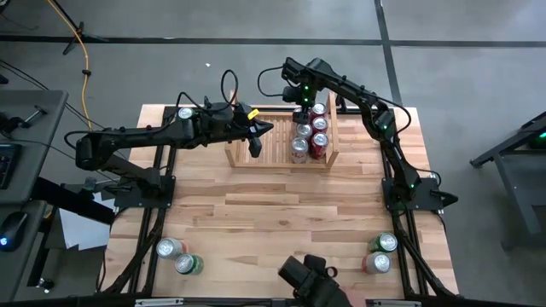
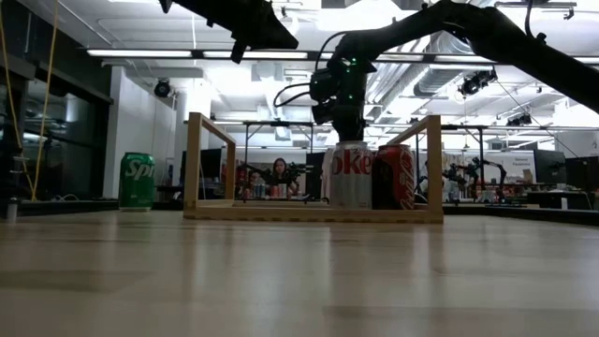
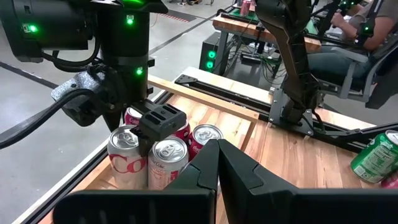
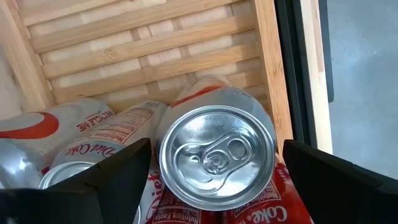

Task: Place canned beverage on shelf
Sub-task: Adjust the red-silver soda cans on the shelf

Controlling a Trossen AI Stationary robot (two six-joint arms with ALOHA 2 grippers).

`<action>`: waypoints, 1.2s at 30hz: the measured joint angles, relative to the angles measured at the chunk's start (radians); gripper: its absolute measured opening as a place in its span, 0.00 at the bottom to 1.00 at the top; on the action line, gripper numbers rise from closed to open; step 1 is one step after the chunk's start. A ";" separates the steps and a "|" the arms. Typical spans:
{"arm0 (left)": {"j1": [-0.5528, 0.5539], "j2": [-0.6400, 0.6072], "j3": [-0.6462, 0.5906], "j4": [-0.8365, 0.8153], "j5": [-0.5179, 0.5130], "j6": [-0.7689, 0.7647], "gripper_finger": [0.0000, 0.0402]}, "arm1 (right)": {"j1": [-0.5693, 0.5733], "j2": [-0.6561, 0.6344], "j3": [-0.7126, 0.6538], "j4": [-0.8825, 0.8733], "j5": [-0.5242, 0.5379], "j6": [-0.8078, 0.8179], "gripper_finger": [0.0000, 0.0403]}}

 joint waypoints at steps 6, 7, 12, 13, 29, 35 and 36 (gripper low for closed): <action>0.002 0.000 0.000 0.001 0.000 0.000 0.00 | -0.008 0.001 0.033 -0.020 0.011 -0.011 0.87; 0.002 0.000 0.000 0.001 0.000 0.000 0.00 | -0.011 0.001 0.046 -0.027 0.011 -0.011 0.87; 0.011 -0.002 0.000 -0.001 0.000 0.011 0.00 | -0.029 -0.033 0.058 -0.018 0.013 -0.004 0.87; 0.014 -0.010 0.000 -0.008 0.000 0.022 0.00 | -0.034 -0.040 0.064 -0.017 0.012 0.001 0.87; 0.094 -0.309 0.000 -0.003 -0.158 0.028 0.00 | 0.008 -0.069 0.065 0.226 -0.220 0.270 0.87; 0.094 -0.363 0.000 -0.066 -0.161 -0.008 0.00 | 0.053 -0.067 0.065 0.275 -0.049 0.198 0.73; 0.094 -0.363 0.000 -0.074 -0.165 -0.015 0.00 | 0.061 -0.063 0.065 0.265 -0.013 0.176 0.66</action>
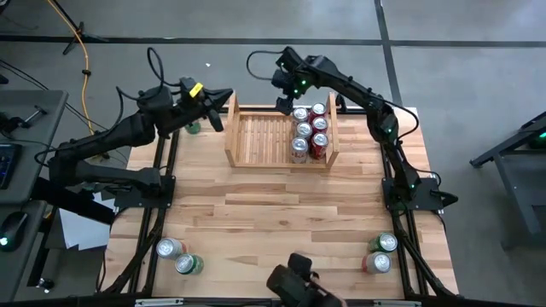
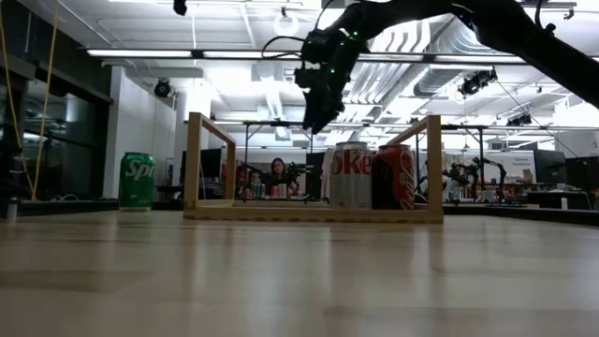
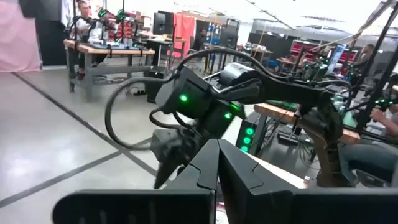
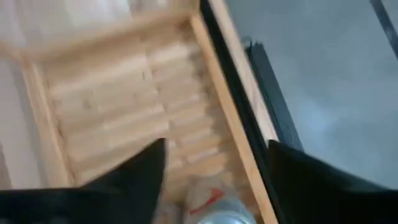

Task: Place canned beverage on shelf
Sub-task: Adjust the red-silver soda cans on the shelf

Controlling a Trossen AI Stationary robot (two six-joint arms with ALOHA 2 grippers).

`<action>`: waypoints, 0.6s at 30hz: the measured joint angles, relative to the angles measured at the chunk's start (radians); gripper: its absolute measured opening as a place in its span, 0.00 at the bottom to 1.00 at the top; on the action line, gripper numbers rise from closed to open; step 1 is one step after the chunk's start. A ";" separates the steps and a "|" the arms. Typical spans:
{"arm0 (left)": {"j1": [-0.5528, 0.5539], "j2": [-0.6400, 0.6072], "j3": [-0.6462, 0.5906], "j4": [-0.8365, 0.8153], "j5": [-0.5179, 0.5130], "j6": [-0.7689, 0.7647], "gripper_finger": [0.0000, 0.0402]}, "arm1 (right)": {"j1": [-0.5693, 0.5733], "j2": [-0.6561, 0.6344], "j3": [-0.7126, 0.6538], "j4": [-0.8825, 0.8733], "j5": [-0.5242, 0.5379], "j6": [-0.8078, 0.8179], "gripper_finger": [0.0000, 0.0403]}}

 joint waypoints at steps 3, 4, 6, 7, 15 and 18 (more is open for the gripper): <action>0.000 0.001 0.000 -0.013 -0.002 -0.002 0.00 | 0.018 0.024 0.000 -0.050 0.037 -0.038 0.36; 0.000 0.005 0.000 -0.009 -0.003 -0.002 0.00 | 0.024 0.034 0.000 -0.062 0.039 -0.045 0.24; 0.000 0.011 -0.003 -0.006 -0.002 -0.006 0.00 | 0.037 0.053 0.000 -0.078 0.041 -0.072 0.07; 0.000 0.013 -0.006 -0.012 -0.002 -0.012 0.00 | 0.044 0.061 0.000 -0.080 0.048 -0.077 0.05; -0.001 0.016 -0.008 -0.009 0.004 -0.032 0.00 | 0.088 0.120 0.000 -0.089 0.217 -0.144 0.01; -0.001 0.015 -0.008 -0.009 0.006 -0.038 0.00 | 0.088 0.142 -0.001 -0.105 0.267 -0.142 0.02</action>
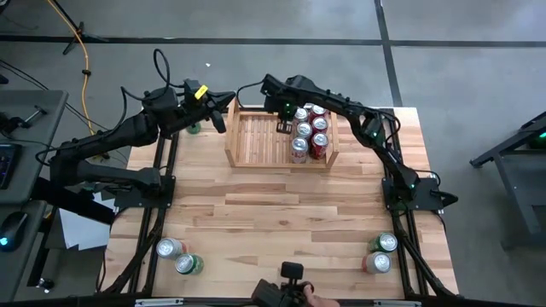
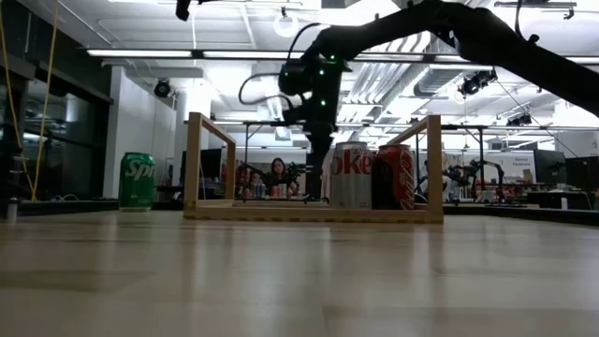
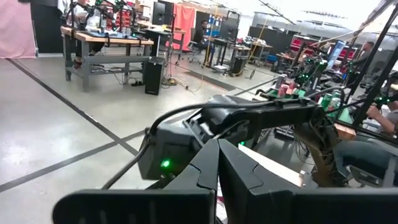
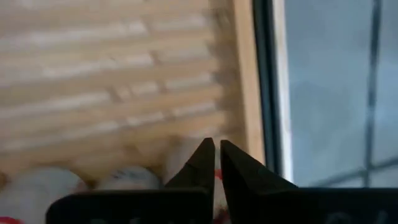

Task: Place canned beverage on shelf
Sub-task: Adjust the red-silver soda cans on the shelf

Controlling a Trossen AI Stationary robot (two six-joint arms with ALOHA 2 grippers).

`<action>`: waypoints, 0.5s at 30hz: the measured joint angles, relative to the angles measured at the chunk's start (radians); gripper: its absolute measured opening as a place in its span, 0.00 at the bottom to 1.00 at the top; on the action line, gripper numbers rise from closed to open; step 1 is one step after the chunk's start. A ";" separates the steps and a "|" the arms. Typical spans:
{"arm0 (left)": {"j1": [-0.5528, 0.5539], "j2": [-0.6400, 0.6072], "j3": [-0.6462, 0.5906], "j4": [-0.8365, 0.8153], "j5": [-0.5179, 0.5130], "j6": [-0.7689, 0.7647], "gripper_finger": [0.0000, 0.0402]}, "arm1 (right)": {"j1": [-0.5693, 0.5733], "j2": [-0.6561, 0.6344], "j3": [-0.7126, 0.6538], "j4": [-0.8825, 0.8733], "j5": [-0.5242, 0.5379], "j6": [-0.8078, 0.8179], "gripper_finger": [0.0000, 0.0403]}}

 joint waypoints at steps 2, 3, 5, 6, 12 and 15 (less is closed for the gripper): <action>0.000 0.000 0.000 -0.005 0.000 0.000 0.00 | -0.001 0.003 -0.001 -0.020 0.045 -0.003 0.01; 0.000 0.000 0.000 -0.007 0.000 0.000 0.00 | -0.002 0.002 -0.001 -0.025 0.060 -0.007 0.01; 0.000 0.000 0.000 -0.009 0.000 0.000 0.00 | -0.003 0.001 -0.001 -0.030 0.087 -0.017 0.01; 0.000 0.000 0.000 -0.010 0.000 0.000 0.00 | -0.004 0.001 -0.001 -0.040 0.098 -0.024 0.01; 0.000 0.000 0.000 -0.012 0.000 -0.001 0.00 | -0.004 0.000 -0.001 -0.093 0.117 -0.046 0.00; 0.000 0.000 -0.001 -0.015 0.000 -0.001 0.00 | 0.001 -0.008 -0.001 -0.082 0.115 -0.045 0.00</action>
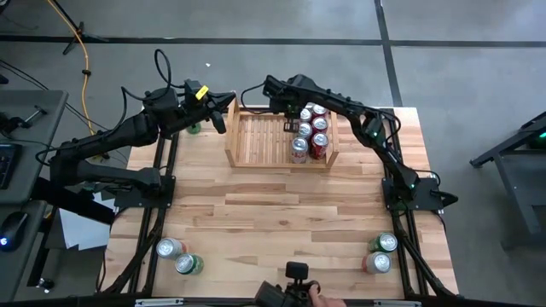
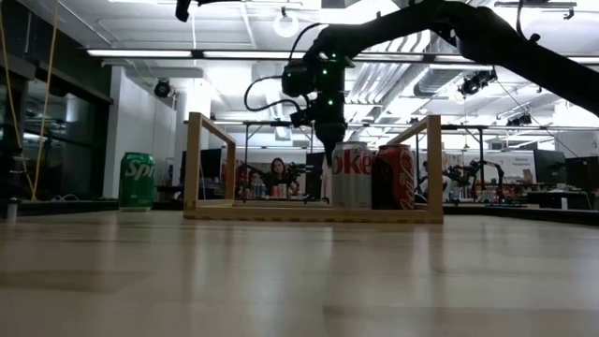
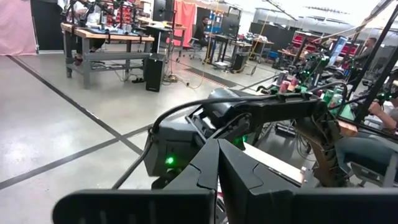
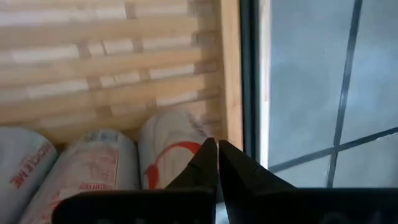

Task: Place canned beverage on shelf
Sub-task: Adjust the red-silver soda cans on the shelf

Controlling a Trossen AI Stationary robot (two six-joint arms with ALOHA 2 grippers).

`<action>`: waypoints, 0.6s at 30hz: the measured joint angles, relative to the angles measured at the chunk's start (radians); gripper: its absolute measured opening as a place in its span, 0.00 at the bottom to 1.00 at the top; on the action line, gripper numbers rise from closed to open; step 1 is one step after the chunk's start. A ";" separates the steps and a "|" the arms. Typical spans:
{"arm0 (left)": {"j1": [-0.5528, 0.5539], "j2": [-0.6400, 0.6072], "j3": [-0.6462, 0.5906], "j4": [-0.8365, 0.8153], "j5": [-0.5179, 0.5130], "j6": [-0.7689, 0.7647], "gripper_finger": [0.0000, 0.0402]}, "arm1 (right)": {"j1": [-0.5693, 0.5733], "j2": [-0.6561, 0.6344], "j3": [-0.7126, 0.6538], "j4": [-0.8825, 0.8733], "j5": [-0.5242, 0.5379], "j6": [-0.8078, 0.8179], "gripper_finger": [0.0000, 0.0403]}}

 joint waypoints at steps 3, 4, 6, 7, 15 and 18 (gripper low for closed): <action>0.000 0.000 0.000 0.000 0.000 0.000 0.00 | 0.009 -0.024 0.000 0.032 -0.043 0.003 0.00; 0.000 0.000 0.000 0.000 0.000 0.001 0.00 | 0.012 -0.033 0.000 0.044 -0.082 0.015 0.00; 0.000 0.000 0.000 -0.005 0.000 0.000 0.00 | 0.024 -0.048 0.001 0.056 -0.192 0.052 0.00; 0.000 0.000 0.000 -0.007 0.000 0.001 0.00 | 0.031 -0.054 0.001 0.054 -0.267 0.071 0.00; 0.000 0.000 0.000 -0.014 0.002 0.001 0.00 | 0.190 -0.068 -0.002 -0.057 -0.452 0.071 0.00; 0.000 0.000 0.000 -0.014 0.002 0.001 0.00 | 0.246 -0.066 -0.016 -0.055 -0.350 0.079 0.00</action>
